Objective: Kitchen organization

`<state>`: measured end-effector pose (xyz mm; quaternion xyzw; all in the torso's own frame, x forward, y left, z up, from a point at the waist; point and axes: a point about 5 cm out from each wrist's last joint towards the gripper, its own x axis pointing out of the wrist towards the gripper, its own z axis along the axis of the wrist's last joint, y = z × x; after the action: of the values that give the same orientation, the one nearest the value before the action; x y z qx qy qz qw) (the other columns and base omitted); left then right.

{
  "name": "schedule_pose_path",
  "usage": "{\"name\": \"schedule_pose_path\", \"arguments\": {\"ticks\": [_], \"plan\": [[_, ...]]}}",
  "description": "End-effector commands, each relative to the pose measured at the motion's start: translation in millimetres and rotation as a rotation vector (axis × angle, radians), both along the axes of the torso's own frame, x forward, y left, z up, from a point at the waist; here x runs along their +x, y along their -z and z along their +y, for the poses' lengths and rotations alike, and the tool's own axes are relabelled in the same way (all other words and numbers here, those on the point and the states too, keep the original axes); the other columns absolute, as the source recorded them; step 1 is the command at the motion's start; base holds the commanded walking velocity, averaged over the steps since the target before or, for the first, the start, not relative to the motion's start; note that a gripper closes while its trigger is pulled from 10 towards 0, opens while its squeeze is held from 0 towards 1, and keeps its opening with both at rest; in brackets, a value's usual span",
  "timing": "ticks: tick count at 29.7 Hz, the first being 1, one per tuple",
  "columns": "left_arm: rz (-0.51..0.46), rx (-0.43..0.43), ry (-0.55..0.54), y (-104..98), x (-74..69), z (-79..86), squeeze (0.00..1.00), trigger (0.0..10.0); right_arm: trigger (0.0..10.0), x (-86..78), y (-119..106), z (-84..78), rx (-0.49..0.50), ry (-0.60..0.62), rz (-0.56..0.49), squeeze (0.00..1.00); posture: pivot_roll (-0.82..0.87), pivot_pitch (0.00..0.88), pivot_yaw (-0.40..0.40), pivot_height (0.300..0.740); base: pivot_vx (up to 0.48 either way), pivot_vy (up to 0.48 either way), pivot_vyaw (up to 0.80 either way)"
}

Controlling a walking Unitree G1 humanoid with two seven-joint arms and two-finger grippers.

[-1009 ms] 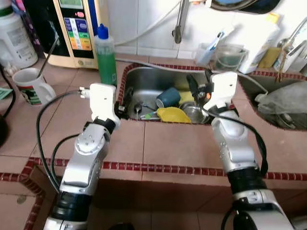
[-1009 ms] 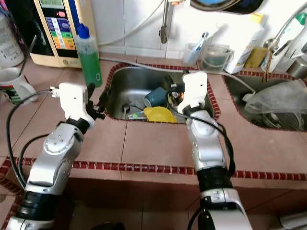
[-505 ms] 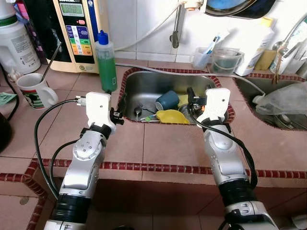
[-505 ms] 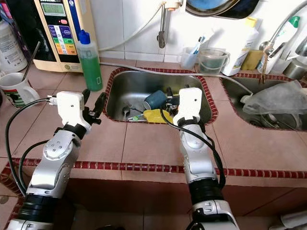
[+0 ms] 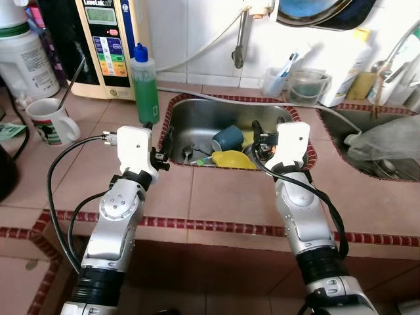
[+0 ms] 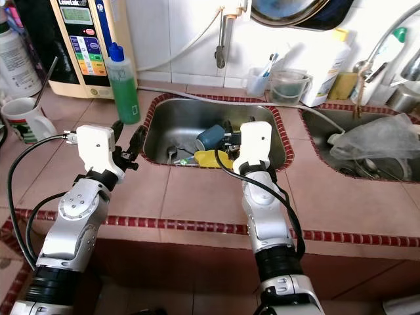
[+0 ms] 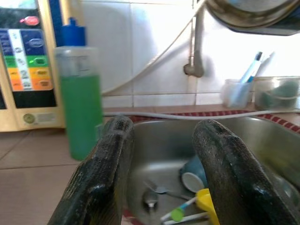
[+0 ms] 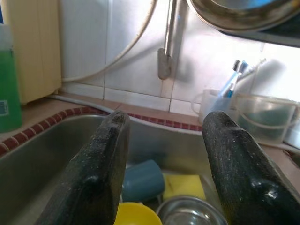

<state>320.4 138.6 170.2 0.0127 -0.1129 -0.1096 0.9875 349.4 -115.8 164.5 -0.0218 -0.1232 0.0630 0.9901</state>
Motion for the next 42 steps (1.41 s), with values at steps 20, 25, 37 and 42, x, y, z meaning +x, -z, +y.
{"name": "schedule_pose_path", "arguments": {"ticks": [20,25,37,42], "plan": [[-0.005,-0.004,0.022,-0.7,1.2,-6.7,0.00,10.0,10.0,0.6,-1.4,-6.2,-0.007,0.026,-0.011,0.00,0.03,0.007,-0.022,0.740,0.000,-0.480,0.00],[-0.006,-0.005,0.024,-1.2,1.5,-7.3,0.00,10.0,10.0,0.8,-1.7,-5.9,-0.008,0.024,-0.011,0.00,0.02,0.006,-0.022,0.740,0.000,-0.480,0.00],[-0.003,-0.008,0.027,-0.8,1.8,-8.9,0.00,10.0,10.0,1.0,-1.7,-5.3,-0.014,0.019,-0.011,0.00,0.03,0.008,-0.026,0.740,0.000,-0.480,0.00],[-0.003,-0.007,0.027,-0.3,1.5,-9.6,0.00,10.0,10.0,0.8,-0.7,-5.3,-0.018,0.015,-0.009,0.00,0.03,0.006,-0.029,0.740,0.000,-0.448,0.00]]}}
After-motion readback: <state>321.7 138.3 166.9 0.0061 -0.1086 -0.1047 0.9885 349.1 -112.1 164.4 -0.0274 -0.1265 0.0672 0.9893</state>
